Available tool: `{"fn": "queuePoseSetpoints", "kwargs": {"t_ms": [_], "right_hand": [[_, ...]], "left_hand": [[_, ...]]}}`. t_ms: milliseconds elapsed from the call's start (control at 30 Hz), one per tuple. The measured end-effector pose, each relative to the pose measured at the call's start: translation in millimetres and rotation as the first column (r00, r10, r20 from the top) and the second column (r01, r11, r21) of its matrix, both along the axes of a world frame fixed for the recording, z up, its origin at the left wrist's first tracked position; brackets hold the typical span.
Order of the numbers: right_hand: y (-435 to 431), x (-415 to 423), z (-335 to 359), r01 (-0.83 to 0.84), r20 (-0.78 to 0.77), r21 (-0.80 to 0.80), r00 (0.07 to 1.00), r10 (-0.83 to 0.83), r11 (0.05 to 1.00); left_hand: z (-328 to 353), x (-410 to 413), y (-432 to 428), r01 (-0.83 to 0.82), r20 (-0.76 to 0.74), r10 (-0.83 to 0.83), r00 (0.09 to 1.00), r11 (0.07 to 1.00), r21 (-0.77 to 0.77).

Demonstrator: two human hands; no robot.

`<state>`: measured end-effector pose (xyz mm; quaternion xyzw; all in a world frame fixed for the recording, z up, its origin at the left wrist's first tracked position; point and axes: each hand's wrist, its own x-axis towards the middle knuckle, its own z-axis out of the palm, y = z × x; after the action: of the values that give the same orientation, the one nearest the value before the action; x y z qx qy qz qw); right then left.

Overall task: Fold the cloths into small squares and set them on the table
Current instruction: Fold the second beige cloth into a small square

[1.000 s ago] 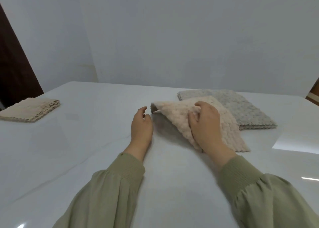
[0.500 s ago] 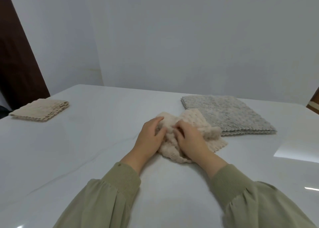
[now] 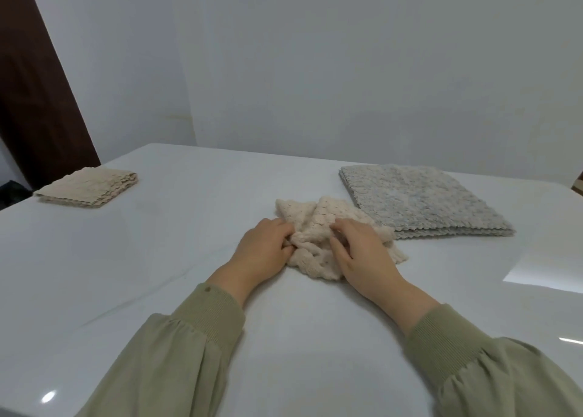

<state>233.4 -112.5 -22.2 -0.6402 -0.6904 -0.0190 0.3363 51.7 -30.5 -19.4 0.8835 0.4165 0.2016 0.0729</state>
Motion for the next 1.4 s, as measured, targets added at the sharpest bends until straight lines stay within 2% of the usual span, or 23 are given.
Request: {"fn": "queuePoseSetpoints", "kwargs": {"t_ms": [100,200,267,333,400,467,533,633,700,767,900,967,1033,1167,1233,1267,1300,1367,1400], "right_hand": [[1,-1,-2,0.005,0.082,-0.059,0.997,0.000,0.998],[3,1,-5,-0.021,0.076,-0.126,0.997,0.031,0.992],[3,1,-4,-0.031,0.050,-0.125,0.998,0.037,0.992],[5,-1,-3,-0.037,0.050,-0.143,0.998,0.045,0.989],[9,-3,-3,0.000,0.107,-0.209,0.994,0.022,0.978],[14,-5,-3,0.054,0.159,-0.243,0.987,-0.015,0.969],[17,-8,-3,0.075,0.181,-0.195,0.983,-0.040,0.978],[17,-5,-3,0.124,0.214,-0.073,0.971,-0.105,0.990],[11,-2,0,0.180,0.247,-0.020,0.954,-0.169,0.984],[5,3,3,0.200,0.253,-0.015,0.949,-0.190,0.980],[3,0,1,0.094,0.247,0.094,0.962,-0.114,0.991],[4,-4,-2,-0.003,0.258,0.030,0.966,-0.005,1.000],[6,-5,-2,-0.027,0.263,-0.019,0.964,0.031,0.999],[0,-7,8,0.076,0.219,0.099,0.971,-0.096,0.992],[-4,-7,9,0.164,0.164,0.083,0.971,-0.176,0.983],[-4,-6,9,0.183,0.151,0.124,0.968,-0.200,0.975],[-5,-6,12,0.176,0.127,0.179,0.971,-0.200,0.968],[0,-8,11,0.108,0.117,0.201,0.984,-0.133,0.974],[4,-11,10,0.064,0.155,0.129,0.984,-0.083,0.990]], "left_hand": [[0,-21,13,-0.294,-0.037,0.298,0.954,0.953,0.075],[0,-37,19,-0.412,0.092,0.404,0.910,0.907,0.088],[3,-38,15,-0.354,0.219,0.318,0.923,0.923,0.149],[4,-36,7,-0.237,0.247,0.200,0.948,0.963,0.128],[0,-37,4,-0.150,0.145,0.143,0.979,0.988,0.039],[-6,-39,6,-0.124,-0.030,0.124,0.992,0.992,0.001],[-6,-40,5,-0.117,-0.112,0.116,0.987,0.993,-0.004],[1,-39,-2,-0.124,-0.022,0.124,0.992,0.992,0.003],[6,-42,-7,-0.193,0.048,0.192,0.980,0.981,0.026],[10,-45,-10,-0.244,0.038,0.242,0.969,0.968,0.051],[10,-48,-15,-0.247,-0.054,0.257,0.965,0.958,0.149],[12,-51,-15,-0.231,-0.056,0.244,0.968,0.956,0.180],[15,-55,-18,-0.233,-0.003,0.236,0.972,0.965,0.123],[24,-59,-28,-0.247,0.156,0.255,0.954,0.966,-0.069],[34,-64,-33,-0.137,0.327,0.254,0.910,0.929,-0.343],[39,-66,-35,-0.022,0.433,0.268,0.860,0.869,-0.494],[44,-69,-36,0.087,0.512,0.275,0.814,0.813,-0.575],[45,-72,-33,0.162,0.585,0.283,0.760,0.789,-0.592],[42,-70,-29,0.117,0.585,0.299,0.754,0.814,-0.568]]}}
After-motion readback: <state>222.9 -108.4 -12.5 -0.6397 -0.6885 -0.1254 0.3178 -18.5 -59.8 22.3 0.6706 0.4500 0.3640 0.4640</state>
